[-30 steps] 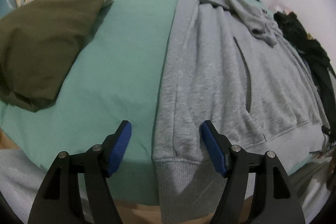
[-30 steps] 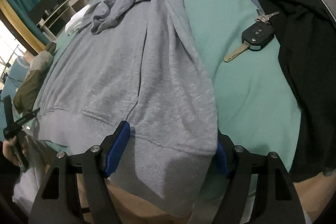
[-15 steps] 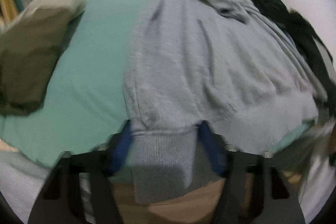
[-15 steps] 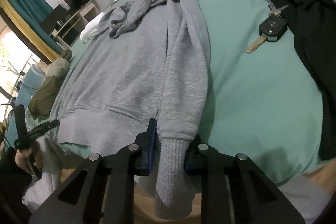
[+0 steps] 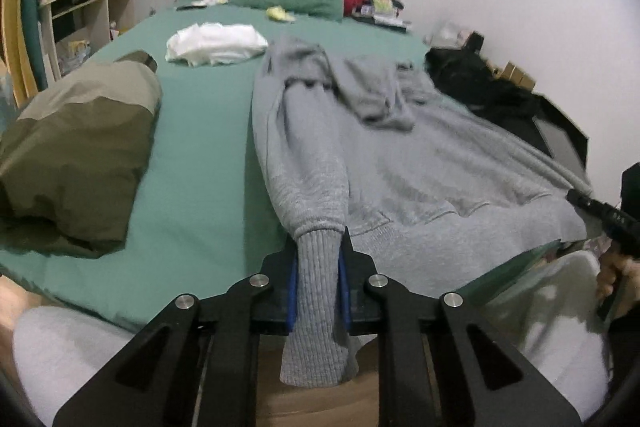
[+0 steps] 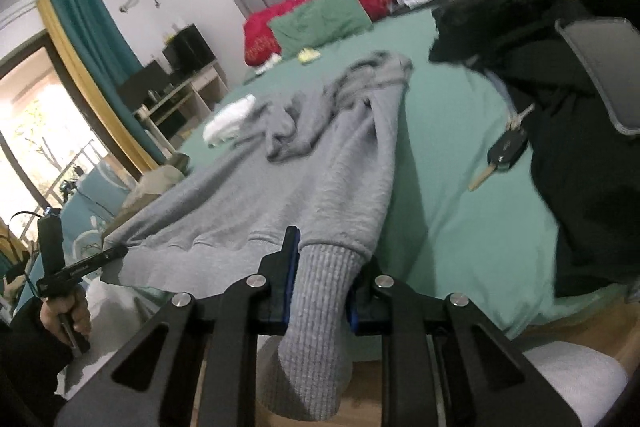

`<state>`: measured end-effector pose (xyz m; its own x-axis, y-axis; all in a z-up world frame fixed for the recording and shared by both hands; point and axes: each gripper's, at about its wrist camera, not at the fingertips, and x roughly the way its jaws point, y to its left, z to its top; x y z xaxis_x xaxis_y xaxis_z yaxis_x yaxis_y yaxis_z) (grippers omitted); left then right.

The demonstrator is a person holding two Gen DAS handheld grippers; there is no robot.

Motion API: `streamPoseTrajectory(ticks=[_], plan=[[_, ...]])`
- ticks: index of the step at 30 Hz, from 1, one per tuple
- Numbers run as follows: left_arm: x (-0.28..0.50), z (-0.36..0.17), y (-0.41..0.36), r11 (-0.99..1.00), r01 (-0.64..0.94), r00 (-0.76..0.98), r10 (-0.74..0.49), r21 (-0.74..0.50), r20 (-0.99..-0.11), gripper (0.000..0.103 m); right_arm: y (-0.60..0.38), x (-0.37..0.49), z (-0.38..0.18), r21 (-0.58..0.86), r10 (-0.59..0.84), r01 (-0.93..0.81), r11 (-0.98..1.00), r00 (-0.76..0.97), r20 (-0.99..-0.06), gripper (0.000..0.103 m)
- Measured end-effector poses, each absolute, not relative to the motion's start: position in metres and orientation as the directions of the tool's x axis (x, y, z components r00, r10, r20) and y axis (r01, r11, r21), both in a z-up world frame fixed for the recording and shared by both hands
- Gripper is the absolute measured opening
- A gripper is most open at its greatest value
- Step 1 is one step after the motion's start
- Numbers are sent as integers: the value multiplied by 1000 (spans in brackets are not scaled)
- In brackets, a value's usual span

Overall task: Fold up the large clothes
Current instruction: 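Grasp the other sleeve cuff with the left gripper and lift it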

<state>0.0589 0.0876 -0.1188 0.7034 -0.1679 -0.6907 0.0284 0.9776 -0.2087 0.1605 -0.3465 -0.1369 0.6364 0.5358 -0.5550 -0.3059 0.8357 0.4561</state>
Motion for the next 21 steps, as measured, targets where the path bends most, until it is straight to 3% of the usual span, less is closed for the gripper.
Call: streamPoseTrajectory(ticks=[15,21], plan=[[-49,-11,90,961,94,775,-235,-261,-587,17,-367,59,-40,404,544,-387,829,723,-426,20],[-59,25,90,956,104,788,-248,-276,-564,17,-373,47,-12,395,547,-404,825,745,-381,20]])
